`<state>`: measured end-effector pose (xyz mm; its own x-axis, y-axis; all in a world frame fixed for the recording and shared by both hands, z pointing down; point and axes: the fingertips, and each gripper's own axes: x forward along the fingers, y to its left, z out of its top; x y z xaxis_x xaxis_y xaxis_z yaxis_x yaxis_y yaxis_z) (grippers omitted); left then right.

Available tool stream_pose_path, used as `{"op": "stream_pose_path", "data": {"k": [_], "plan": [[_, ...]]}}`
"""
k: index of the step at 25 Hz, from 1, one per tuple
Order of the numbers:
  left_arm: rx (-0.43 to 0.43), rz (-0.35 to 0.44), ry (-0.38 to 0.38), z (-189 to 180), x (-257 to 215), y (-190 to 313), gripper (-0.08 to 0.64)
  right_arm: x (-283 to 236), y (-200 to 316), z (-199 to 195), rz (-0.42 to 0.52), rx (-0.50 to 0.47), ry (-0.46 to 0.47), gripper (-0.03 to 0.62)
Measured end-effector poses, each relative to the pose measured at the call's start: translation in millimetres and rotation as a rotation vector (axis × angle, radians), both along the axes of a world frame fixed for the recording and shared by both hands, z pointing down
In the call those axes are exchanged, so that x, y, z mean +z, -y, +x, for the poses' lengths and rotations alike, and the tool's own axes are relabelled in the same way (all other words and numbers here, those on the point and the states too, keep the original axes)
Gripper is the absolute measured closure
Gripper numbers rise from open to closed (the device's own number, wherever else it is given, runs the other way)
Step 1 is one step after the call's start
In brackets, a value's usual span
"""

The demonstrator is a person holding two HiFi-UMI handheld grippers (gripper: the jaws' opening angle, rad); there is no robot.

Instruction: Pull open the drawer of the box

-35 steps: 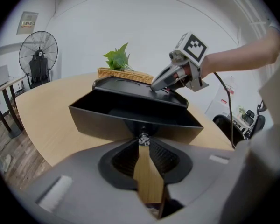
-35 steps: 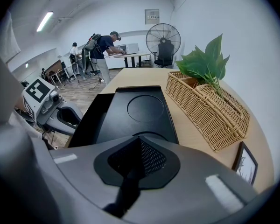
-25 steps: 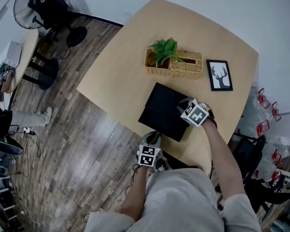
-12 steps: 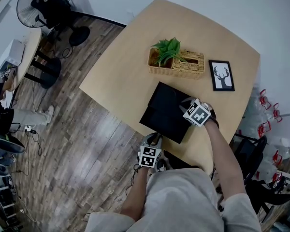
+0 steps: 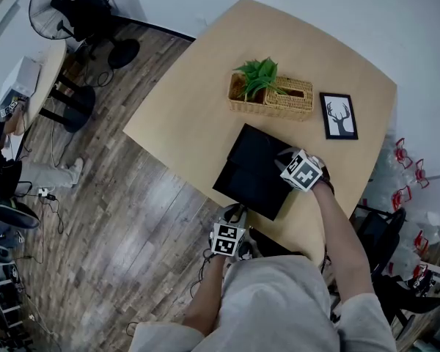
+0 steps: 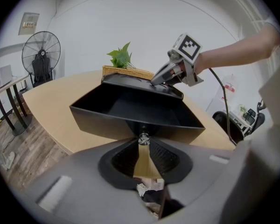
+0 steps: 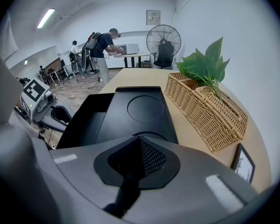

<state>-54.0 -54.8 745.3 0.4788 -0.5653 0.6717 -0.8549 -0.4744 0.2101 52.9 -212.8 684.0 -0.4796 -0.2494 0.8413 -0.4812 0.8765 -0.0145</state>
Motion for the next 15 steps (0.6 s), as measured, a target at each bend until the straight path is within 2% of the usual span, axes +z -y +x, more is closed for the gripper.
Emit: {"op": "stream_pose_path", "data": {"k": [11, 15], "plan": [[-0.006, 0.0, 0.012, -2.5, 3.5, -6.0, 0.433, -2.4, 2.7, 0.4, 0.027, -0.01, -0.007, 0.591], [-0.001, -0.048, 0.006, -2.8, -2.3, -19.5, 0.433, -7.6, 3.9, 1.4, 0.031, -0.011, -0.018, 0.591]]}}
